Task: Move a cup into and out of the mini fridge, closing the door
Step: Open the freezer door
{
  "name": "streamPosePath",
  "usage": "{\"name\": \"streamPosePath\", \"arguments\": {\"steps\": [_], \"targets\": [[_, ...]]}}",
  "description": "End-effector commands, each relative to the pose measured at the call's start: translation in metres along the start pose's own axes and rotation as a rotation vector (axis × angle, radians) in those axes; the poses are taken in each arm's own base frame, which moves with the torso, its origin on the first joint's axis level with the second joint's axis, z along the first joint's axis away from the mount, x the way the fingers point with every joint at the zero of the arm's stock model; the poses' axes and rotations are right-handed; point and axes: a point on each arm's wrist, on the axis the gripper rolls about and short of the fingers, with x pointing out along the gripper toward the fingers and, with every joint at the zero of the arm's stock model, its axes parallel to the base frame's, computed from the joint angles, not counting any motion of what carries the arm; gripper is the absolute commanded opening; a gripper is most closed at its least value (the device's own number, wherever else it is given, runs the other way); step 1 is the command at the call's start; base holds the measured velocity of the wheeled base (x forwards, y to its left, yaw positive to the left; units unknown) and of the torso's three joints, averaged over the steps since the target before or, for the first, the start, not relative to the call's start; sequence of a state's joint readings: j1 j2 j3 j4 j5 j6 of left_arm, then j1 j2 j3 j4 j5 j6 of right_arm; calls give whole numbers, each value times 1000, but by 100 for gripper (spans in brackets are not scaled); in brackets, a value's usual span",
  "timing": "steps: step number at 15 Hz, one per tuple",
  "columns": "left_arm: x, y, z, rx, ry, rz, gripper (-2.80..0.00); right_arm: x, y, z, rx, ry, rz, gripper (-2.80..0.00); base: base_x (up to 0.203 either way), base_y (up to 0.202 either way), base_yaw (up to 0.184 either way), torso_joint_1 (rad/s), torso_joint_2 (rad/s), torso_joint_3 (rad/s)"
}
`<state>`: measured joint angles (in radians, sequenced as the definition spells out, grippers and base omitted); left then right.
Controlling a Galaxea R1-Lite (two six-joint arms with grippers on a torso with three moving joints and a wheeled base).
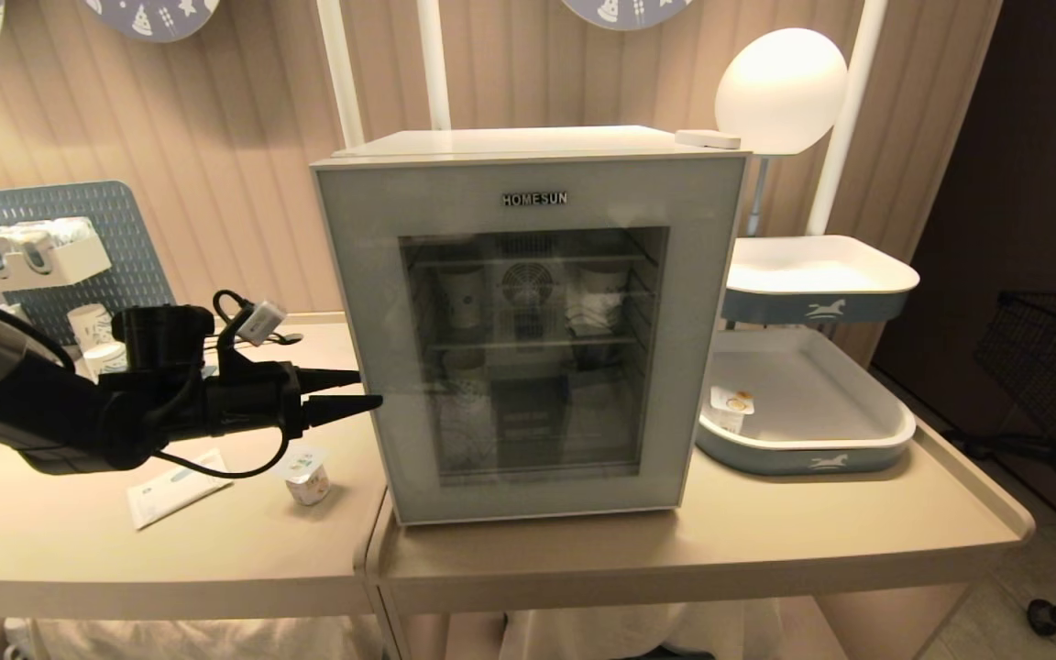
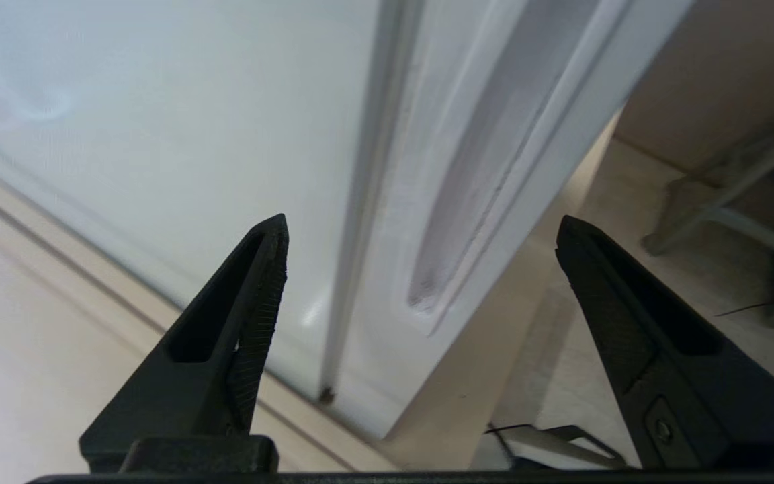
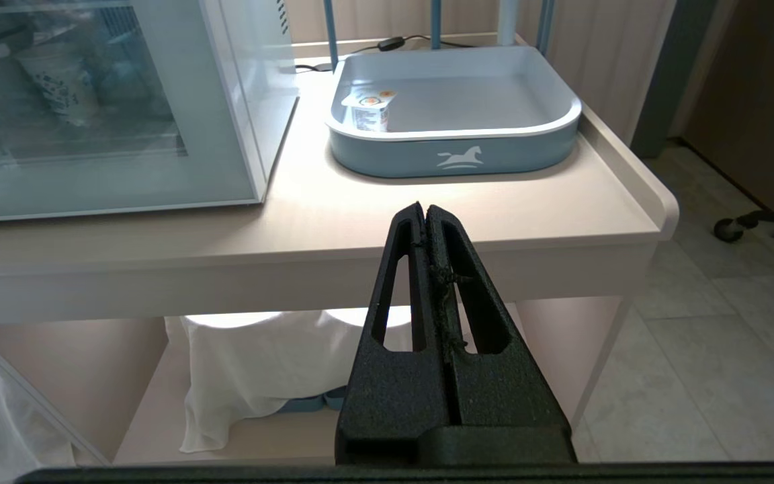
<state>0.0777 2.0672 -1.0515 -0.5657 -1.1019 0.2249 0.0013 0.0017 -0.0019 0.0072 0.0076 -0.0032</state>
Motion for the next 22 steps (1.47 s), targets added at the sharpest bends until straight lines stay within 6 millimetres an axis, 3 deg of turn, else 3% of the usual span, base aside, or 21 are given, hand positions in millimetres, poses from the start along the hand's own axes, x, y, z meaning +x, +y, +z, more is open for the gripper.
{"name": "streamPosePath", "arguments": {"steps": [1, 10, 15, 17, 22], "targets": [[5, -3, -1, -3, -1, -36, 0, 0, 0, 0, 0, 1, 0, -280, 0, 0, 0, 0, 0, 0], [-1, -15, 4, 2, -15, -88, 0, 0, 0, 0, 0, 1, 0, -280, 0, 0, 0, 0, 0, 0], [7, -30, 8, -7, -15, -152, 0, 0, 0, 0, 0, 2, 0, -280, 0, 0, 0, 0, 0, 0], [13, -36, 4, -10, -5, -177, 0, 0, 0, 0, 0, 2, -1, -280, 0, 0, 0, 0, 0, 0], [7, -49, -3, -27, 7, -184, 0, 0, 0, 0, 0, 2, 0, -280, 0, 0, 0, 0, 0, 0]]}}
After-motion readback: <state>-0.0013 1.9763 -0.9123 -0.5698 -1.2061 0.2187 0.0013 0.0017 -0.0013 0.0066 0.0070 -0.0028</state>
